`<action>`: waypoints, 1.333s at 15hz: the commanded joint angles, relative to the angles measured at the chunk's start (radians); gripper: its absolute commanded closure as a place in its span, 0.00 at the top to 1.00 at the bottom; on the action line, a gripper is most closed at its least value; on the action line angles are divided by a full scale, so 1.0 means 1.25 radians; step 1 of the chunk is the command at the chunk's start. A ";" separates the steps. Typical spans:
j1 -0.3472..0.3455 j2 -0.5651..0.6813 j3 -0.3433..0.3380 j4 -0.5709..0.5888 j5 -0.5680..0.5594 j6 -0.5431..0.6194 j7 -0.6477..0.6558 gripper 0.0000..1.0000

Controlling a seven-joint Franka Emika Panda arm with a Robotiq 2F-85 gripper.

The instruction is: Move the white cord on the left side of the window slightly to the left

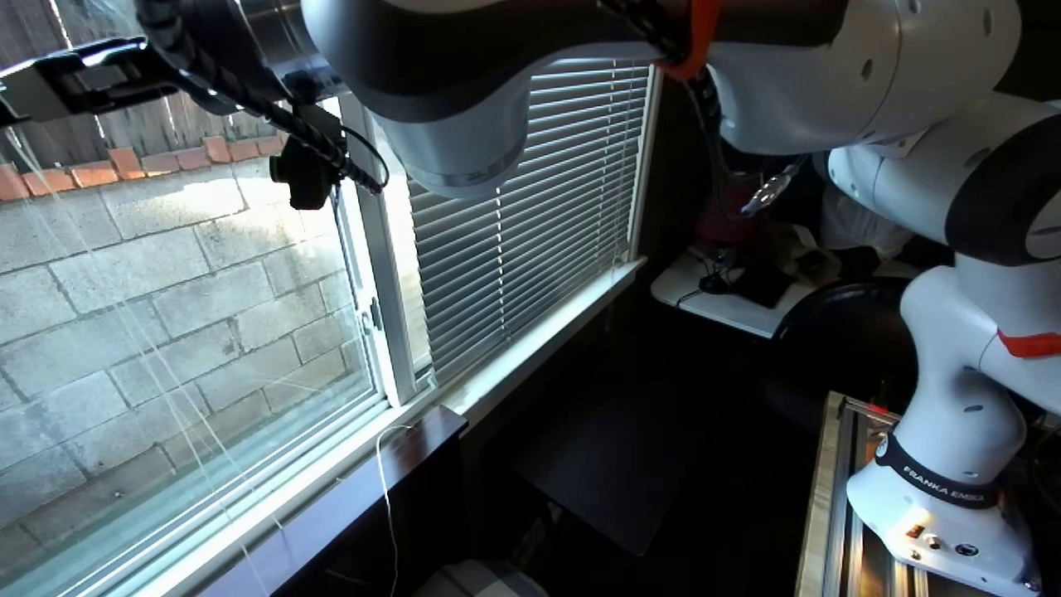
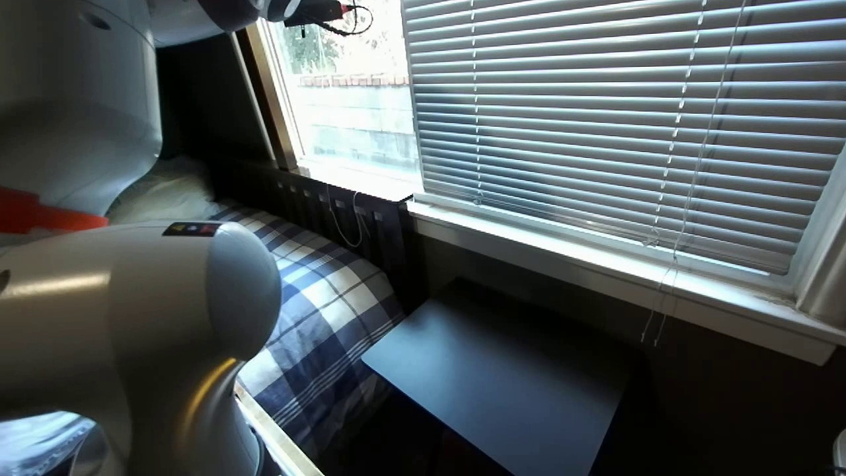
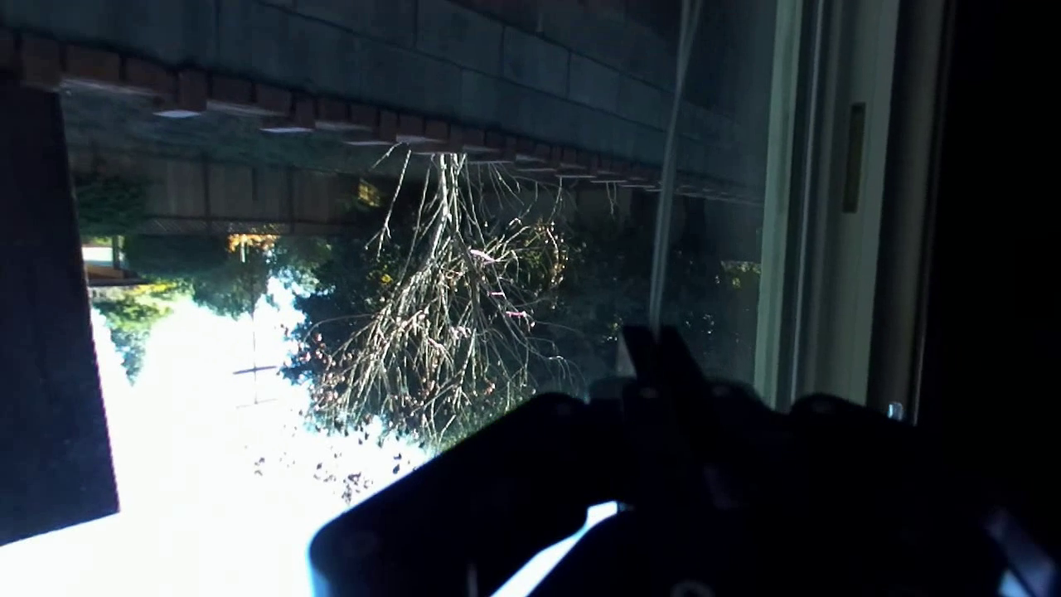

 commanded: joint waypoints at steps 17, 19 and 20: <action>0.607 -0.462 -0.650 -0.660 -0.589 -0.090 0.804 0.00; 0.616 -0.495 -0.669 -0.681 -0.720 -0.094 0.901 0.29; 0.614 -0.515 -0.665 -0.701 -0.785 -0.109 0.944 0.30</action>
